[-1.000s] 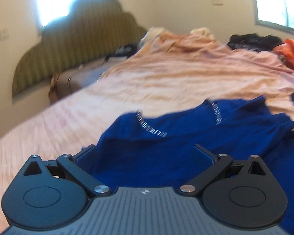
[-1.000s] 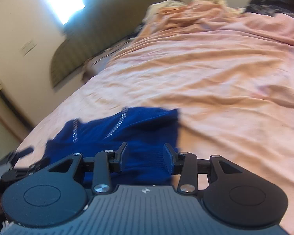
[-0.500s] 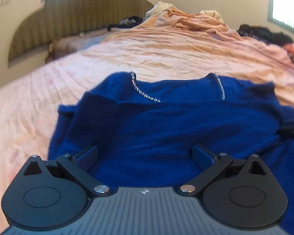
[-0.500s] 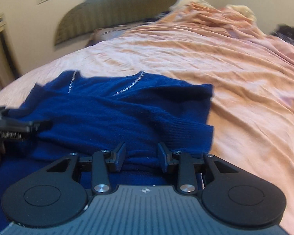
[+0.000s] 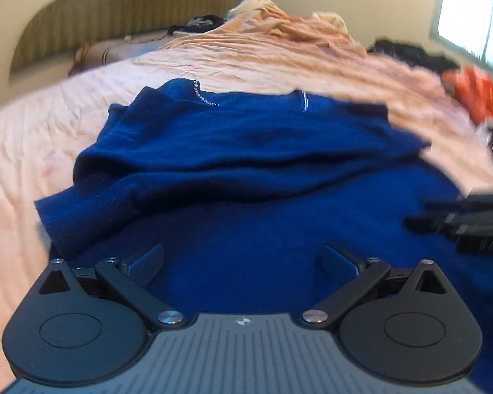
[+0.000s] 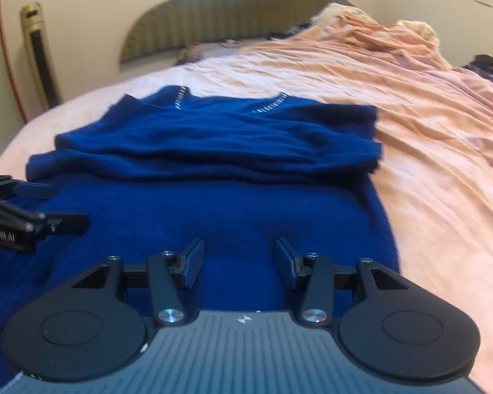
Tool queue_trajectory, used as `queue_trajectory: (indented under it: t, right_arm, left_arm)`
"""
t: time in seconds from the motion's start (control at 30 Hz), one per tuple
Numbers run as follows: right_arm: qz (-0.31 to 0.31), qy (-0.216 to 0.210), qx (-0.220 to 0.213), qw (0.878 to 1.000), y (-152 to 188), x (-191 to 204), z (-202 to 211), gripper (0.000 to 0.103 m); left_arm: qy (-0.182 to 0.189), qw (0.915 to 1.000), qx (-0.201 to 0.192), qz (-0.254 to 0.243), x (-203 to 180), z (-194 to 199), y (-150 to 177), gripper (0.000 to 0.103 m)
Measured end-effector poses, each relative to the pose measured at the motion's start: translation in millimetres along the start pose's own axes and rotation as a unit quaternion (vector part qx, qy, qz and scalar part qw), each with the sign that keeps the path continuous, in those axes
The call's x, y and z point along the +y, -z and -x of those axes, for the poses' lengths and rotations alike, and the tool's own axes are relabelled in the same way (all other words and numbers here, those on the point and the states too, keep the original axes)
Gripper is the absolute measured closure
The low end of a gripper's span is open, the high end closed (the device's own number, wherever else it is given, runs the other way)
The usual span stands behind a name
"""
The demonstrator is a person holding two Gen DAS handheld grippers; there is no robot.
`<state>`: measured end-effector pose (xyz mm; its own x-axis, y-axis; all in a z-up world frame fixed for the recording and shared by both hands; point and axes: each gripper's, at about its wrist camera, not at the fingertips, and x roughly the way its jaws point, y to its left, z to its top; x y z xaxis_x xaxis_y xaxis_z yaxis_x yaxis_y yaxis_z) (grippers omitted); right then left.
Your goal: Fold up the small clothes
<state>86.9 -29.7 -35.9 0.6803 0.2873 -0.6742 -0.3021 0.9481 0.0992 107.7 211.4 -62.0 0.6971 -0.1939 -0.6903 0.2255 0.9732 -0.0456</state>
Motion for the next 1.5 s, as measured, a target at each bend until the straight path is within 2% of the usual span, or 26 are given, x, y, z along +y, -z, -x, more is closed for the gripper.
queue_trajectory:
  t: [0.07, 0.13, 0.27, 0.33, 0.37, 0.43, 0.57, 0.67, 0.73, 0.83, 0.93, 1.0, 1.1, 1.13, 1.23, 1.3, 1.37, 1.43, 1.5]
  right_arm:
    - [-0.033, -0.009, 0.007, 0.999, 1.1, 1.7, 15.5, 0.049]
    - [-0.047, -0.028, -0.007, 0.999, 9.3, 6.1, 35.2, 0.049]
    - [-0.037, -0.008, -0.003, 0.999, 34.0, 22.8, 53.5, 0.045]
    - [-0.028, 0.011, 0.014, 0.999, 46.6, 28.1, 49.2, 0.039]
    - [-0.009, 0.017, -0.007, 1.0, 54.7, 32.1, 50.8, 0.037]
    - [0.018, 0.031, -0.016, 0.999, 59.9, 38.1, 49.4, 0.035]
    - [-0.017, 0.031, 0.005, 0.999, 49.0, 37.7, 57.0, 0.036]
    - [-0.011, 0.028, -0.001, 1.0, 52.3, 42.7, 61.8, 0.035]
    - [-0.008, 0.033, 0.012, 0.999, 59.2, 43.5, 55.4, 0.031]
    - [0.012, 0.038, -0.016, 0.999, 71.4, 44.9, 55.7, 0.026]
    - [-0.01, 0.039, 0.001, 0.999, 63.5, 43.6, 60.7, 0.028]
    - [-0.022, 0.027, -0.007, 0.999, 64.3, 43.0, 69.5, 0.03]
    - [0.013, 0.034, -0.008, 0.999, 80.3, 46.8, 67.9, 0.024]
    - [0.032, 0.037, -0.022, 0.999, 86.7, 48.5, 70.0, 0.023]
    - [-0.001, 0.023, -0.009, 1.0, 82.8, 40.5, 88.1, 0.028]
    - [-0.035, -0.016, -0.027, 0.999, 85.9, 24.5, 111.7, 0.028]
    - [-0.099, -0.057, -0.022, 0.993, 90.2, -4.1, 128.7, 0.027]
    - [-0.178, -0.089, -0.007, 0.98, 95.0, -38.9, 136.5, 0.028]
    - [-0.242, -0.091, -0.012, 0.966, 101.6, -70.3, 142.2, 0.029]
  left_arm:
    - [-0.013, 0.9998, 0.012, 0.008, -3.5, 6.4, -0.5, 0.0]
    - [-0.017, 0.999, 0.021, 0.035, -3.7, 19.7, 1.0, 0.0]
    - [-0.042, 0.9964, 0.039, 0.063, -6.4, 47.8, 21.4, 0.0]
    - [-0.052, 0.9964, 0.038, 0.055, -9.8, 55.0, 36.8, 0.0]
    - [-0.061, 0.9969, 0.029, 0.04, -13.6, 57.5, 44.2, 0.0]
    - [-0.073, 0.9971, 0.013, 0.021, -19.5, 61.5, 55.5, 0.0]
    - [-0.072, 0.9969, 0.014, 0.028, -16.8, 64.8, 56.9, 0.0]
    - [-0.073, 0.997, 0.009, 0.025, -17.4, 65.5, 58.5, 0.0]
    - [-0.073, 0.997, 0.004, 0.024, -17.9, 65.4, 61.0, 0.0]
    - [-0.072, 0.9971, -0.001, 0.023, -18.2, 65.3, 62.8, 0.0]
    - [-0.072, 0.9972, -0.001, 0.023, -18.0, 65.6, 62.4, 0.0]
    - [-0.074, 0.9969, 0.0, 0.025, -18.0, 67.3, 62.5, 0.0]
    - [-0.077, 0.9965, -0.001, 0.032, -18.1, 78.7, 67.4, 0.0]
    - [-0.073, 0.9968, -0.003, 0.032, -18.3, 84.3, 71.3, 0.0]
    - [-0.059, 0.9975, -0.012, 0.037, -13.1, 109.5, 85.9, 0.0]
    - [-0.034, 0.998, -0.018, 0.05, -3.2, 131.1, 97.8, 0.0]
    - [0.004, 0.9966, -0.015, 0.081, 14.3, 148.8, 109.4, 0.0]
    - [0.061, 0.988, -0.005, 0.141, 38.8, 159.5, 118.5, 0.0]
    - [0.113, 0.9711, -0.009, 0.21, 62.7, 166.0, 125.4, 0.0]
